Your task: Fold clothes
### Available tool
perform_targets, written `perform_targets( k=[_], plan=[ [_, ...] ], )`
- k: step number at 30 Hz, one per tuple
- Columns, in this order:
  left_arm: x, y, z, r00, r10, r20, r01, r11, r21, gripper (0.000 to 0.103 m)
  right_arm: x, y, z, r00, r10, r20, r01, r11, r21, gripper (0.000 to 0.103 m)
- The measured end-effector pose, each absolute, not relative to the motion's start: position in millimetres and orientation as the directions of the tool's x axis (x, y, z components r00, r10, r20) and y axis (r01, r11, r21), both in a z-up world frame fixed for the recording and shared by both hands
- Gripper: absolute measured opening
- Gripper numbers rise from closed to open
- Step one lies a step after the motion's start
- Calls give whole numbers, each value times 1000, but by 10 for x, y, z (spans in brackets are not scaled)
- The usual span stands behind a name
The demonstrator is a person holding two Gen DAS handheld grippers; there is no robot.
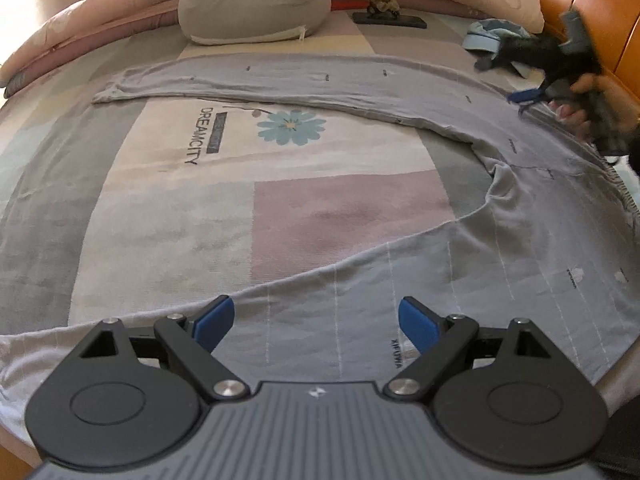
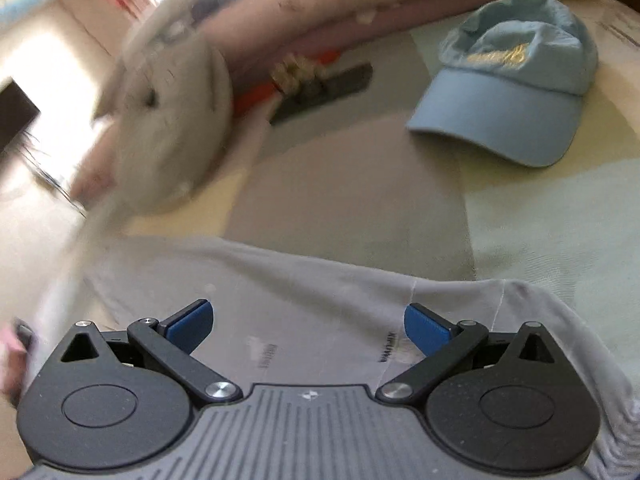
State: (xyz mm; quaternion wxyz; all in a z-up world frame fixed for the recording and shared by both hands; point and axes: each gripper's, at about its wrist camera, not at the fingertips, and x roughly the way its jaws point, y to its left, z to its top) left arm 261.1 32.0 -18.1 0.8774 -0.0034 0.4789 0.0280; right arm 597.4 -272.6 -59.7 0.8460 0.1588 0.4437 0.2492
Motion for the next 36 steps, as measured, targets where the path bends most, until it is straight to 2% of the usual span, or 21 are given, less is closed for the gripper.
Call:
perform_targets(
  k=[7, 10, 13, 17, 22, 27, 32, 36],
  plan=[
    [2503, 659, -208, 560, 22, -828, -51, 999, -8, 89, 6238, -2447, -651, 553, 442, -706, -257, 897, 361, 103],
    [2465, 814, -199, 580, 30, -814, -35, 999, 11, 89, 6186, -2332, -539, 568, 299, -767, -169, 954, 246, 103],
    [2428, 970, -242, 581, 54, -812, -28, 999, 47, 89, 5996, -2162, -419, 589, 186, -787, -118, 983, 144, 103],
    [2347, 1197, -315, 576, 90, -813, -59, 996, 69, 89, 6016, -1915, -618, 544, 115, -831, -59, 993, 99, 103],
    [2139, 1451, -387, 560, 109, -821, -123, 991, 47, 89, 6207, -1772, -716, 615, -2, -788, 44, 999, 31, 103],
    [2016, 1626, -326, 584, 127, -802, -168, 985, 34, 89, 6260, -1846, -572, 585, 44, -809, 38, 996, 81, 103],
    [2044, 1751, -308, 602, 119, -790, -155, 987, 31, 89, 5628, -1921, -183, 594, 182, -783, -152, 982, 113, 103],
    [2064, 1829, -388, 587, 110, -802, -111, 992, 55, 89, 4826, -1956, -23, 537, 327, -778, -369, 920, 132, 103]
  ],
)
